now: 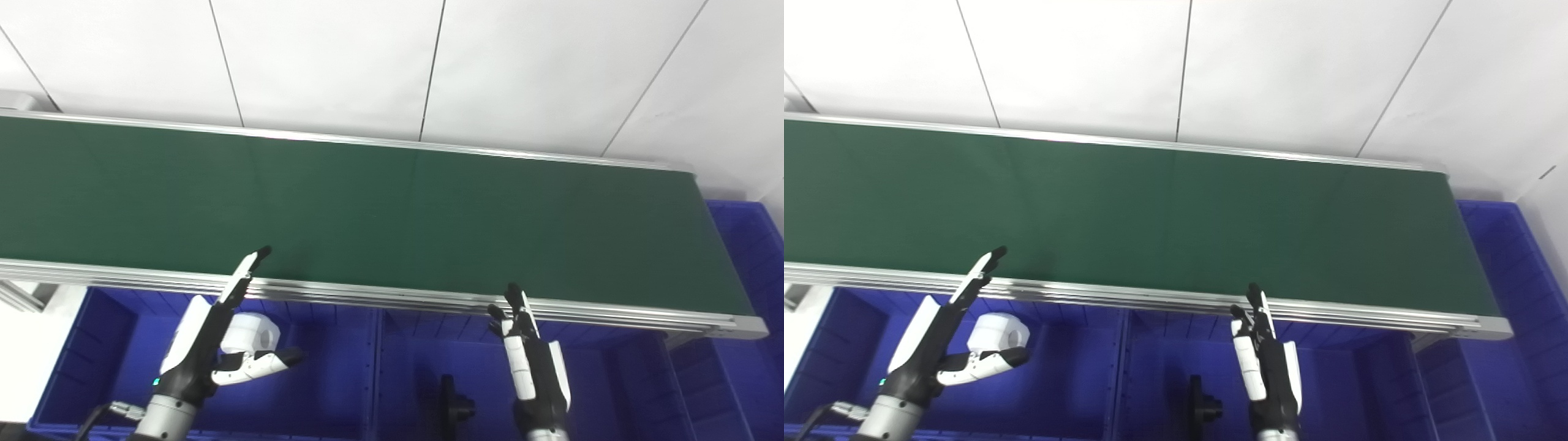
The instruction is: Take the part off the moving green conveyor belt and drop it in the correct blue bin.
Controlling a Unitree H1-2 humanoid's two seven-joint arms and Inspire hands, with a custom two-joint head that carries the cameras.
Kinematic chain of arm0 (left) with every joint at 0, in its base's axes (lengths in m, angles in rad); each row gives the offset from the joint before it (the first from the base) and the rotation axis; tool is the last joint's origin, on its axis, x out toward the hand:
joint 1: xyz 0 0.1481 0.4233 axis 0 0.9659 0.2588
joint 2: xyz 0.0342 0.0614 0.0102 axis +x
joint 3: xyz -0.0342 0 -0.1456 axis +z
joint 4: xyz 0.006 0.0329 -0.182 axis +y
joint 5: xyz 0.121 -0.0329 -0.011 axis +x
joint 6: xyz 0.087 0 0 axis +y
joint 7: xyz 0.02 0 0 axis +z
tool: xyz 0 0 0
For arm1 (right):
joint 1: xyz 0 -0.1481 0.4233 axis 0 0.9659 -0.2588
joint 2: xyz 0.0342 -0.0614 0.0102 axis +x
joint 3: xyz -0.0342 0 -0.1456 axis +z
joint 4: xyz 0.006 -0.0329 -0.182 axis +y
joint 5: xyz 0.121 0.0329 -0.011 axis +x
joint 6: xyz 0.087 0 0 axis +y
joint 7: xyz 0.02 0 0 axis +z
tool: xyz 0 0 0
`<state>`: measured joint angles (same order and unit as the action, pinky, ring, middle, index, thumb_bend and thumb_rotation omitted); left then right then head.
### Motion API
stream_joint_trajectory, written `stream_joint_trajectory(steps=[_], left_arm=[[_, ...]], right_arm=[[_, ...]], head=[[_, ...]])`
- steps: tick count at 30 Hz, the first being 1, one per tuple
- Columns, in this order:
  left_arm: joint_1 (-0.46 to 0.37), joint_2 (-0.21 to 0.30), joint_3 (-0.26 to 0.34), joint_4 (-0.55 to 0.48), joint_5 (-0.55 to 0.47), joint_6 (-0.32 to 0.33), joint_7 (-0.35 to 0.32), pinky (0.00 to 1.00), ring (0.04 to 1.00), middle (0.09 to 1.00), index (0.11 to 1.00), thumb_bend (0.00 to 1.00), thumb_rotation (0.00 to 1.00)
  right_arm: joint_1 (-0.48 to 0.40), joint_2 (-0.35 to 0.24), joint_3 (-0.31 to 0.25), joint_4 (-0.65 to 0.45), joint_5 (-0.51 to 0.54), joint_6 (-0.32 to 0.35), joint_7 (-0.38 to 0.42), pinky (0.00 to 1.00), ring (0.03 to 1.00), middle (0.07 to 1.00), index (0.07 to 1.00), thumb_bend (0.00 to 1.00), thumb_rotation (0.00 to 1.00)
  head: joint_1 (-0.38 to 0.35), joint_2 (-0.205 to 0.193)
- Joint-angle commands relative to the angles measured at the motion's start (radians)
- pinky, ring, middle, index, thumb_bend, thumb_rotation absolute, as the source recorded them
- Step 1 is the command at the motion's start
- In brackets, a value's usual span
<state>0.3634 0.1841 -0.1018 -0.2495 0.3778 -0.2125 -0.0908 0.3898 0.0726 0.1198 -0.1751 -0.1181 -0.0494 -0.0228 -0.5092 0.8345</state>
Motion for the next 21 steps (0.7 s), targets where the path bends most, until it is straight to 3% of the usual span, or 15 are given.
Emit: stream_joint_trajectory(steps=[1, 7, 21], left_arm=[[-0.002, 0.017, 0.001, -0.01, -0.001, -0.037, 0.01, 0.93, 0.961, 0.975, 0.954, 0.71, 0.71], [0.003, 0.02, -0.006, -0.007, 0.001, -0.045, 0.017, 0.91, 0.952, 0.965, 0.949, 0.73, 0.74], [0.009, 0.007, -0.005, -0.038, -0.02, -0.03, 0.014, 0.9, 0.948, 0.97, 0.954, 0.67, 0.74]], right_arm=[[-0.012, 0.011, 0.007, -0.027, -0.005, -0.041, -0.008, 0.88, 0.919, 0.992, 0.994, 0.68, 0.93], [-0.009, 0.005, 0.002, -0.034, 0.0, -0.037, -0.006, 0.88, 0.927, 0.994, 0.993, 0.67, 0.93], [-0.007, 0.001, 0.004, -0.065, -0.005, -0.005, -0.008, 0.87, 0.906, 0.988, 0.986, 0.64, 0.93]], head=[[0.003, 0.001], [0.023, 0.005], [0.02, 0.03]])
